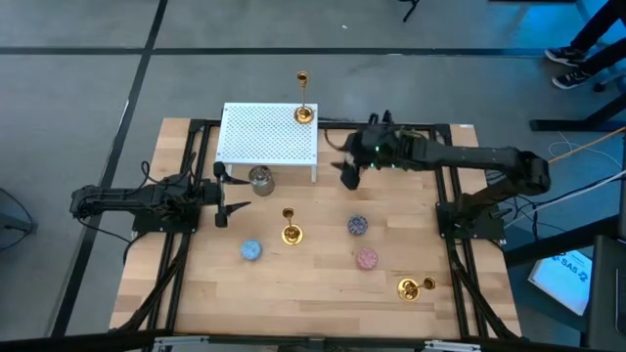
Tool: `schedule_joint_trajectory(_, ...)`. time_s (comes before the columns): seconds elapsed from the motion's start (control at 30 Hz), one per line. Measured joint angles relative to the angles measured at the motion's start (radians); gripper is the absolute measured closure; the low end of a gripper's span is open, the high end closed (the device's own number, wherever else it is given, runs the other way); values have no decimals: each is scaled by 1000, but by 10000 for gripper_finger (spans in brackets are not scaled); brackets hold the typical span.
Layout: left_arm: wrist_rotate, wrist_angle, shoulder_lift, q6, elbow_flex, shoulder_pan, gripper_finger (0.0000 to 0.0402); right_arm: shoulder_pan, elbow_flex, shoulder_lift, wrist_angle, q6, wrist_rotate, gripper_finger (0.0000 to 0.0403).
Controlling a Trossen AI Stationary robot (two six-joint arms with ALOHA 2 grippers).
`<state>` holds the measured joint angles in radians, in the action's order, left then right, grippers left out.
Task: Pick & Place candle stick holders
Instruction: Put the center gold candle holder on the shelf
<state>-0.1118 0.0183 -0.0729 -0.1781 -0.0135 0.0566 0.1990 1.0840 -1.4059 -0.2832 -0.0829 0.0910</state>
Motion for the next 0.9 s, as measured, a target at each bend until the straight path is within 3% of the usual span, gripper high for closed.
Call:
schedule_joint_trajectory(0.47,0,0,0,0,0,0,127,-215,-24,-1,32,17,-1,151)
schedule_joint_trajectory(0.9,0,0,0,0,0,0,127,-300,-25,-17,78,-122,-21,151)
